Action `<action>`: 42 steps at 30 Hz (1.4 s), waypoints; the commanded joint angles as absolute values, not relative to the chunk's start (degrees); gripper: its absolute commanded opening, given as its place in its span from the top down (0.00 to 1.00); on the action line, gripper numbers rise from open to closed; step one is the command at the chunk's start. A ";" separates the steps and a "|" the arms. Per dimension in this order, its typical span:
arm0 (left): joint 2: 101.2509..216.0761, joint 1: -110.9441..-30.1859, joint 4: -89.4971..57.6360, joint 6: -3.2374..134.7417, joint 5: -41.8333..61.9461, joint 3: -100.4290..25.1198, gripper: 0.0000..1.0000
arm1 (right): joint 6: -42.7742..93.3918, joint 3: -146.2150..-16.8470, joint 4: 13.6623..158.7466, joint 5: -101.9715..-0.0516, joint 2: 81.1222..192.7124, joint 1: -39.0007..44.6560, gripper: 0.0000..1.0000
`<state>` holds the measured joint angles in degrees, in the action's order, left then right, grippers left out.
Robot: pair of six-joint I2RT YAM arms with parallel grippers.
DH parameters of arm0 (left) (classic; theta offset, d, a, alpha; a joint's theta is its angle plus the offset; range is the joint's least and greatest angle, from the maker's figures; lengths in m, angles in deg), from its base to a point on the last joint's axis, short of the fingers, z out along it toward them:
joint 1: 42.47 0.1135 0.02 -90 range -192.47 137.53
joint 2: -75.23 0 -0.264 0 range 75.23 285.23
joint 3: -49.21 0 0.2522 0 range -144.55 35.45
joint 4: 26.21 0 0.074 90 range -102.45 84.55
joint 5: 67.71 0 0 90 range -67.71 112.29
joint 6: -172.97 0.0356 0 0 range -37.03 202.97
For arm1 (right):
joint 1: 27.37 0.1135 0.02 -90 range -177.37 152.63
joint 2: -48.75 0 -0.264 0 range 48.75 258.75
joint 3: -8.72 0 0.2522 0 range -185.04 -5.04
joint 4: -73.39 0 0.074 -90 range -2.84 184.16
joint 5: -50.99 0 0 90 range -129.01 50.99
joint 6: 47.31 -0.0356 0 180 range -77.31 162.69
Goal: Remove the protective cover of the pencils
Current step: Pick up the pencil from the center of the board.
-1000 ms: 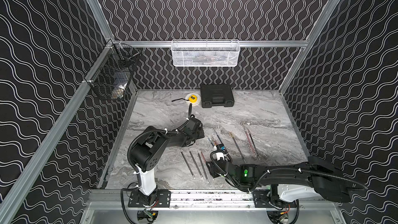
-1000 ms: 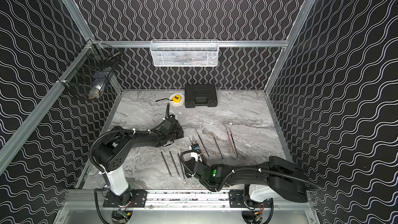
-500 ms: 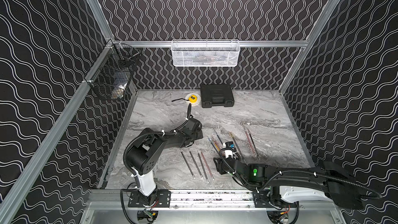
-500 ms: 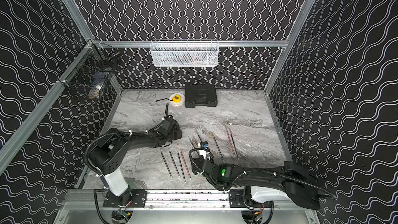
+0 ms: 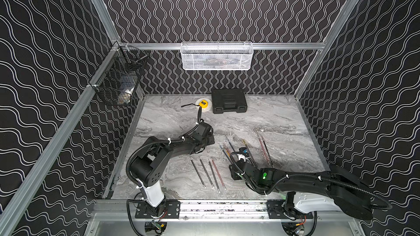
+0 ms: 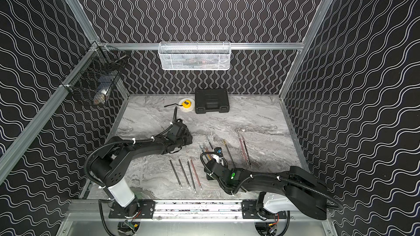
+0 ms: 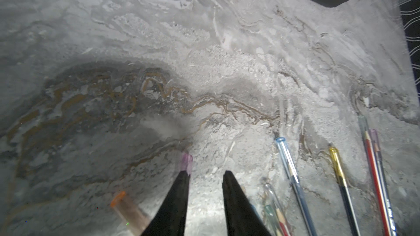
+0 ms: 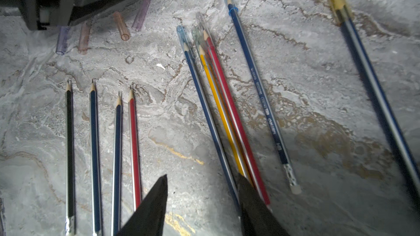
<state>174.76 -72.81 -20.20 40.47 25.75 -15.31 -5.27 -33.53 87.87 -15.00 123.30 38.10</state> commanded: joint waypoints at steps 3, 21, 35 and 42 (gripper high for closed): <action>170.30 -73.03 -20.10 40.38 24.85 -13.53 0.69 | -5.16 -34.08 85.51 -17.10 125.75 37.60 0.49; 132.73 -73.19 -4.35 30.77 20.47 -4.84 0.49 | -2.84 -37.39 86.97 -20.96 132.36 36.16 0.49; 123.62 -74.44 -1.37 45.77 28.33 -3.49 0.38 | -1.07 -44.19 92.78 -18.17 140.01 36.17 0.66; 122.41 -74.45 3.51 40.60 25.23 -4.68 0.37 | -0.96 -47.57 93.28 -18.75 145.94 36.30 0.69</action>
<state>122.96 -74.37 0.55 42.94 26.27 -4.38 -0.64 -46.93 87.98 -15.99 144.10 36.24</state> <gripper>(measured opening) 0.625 0.317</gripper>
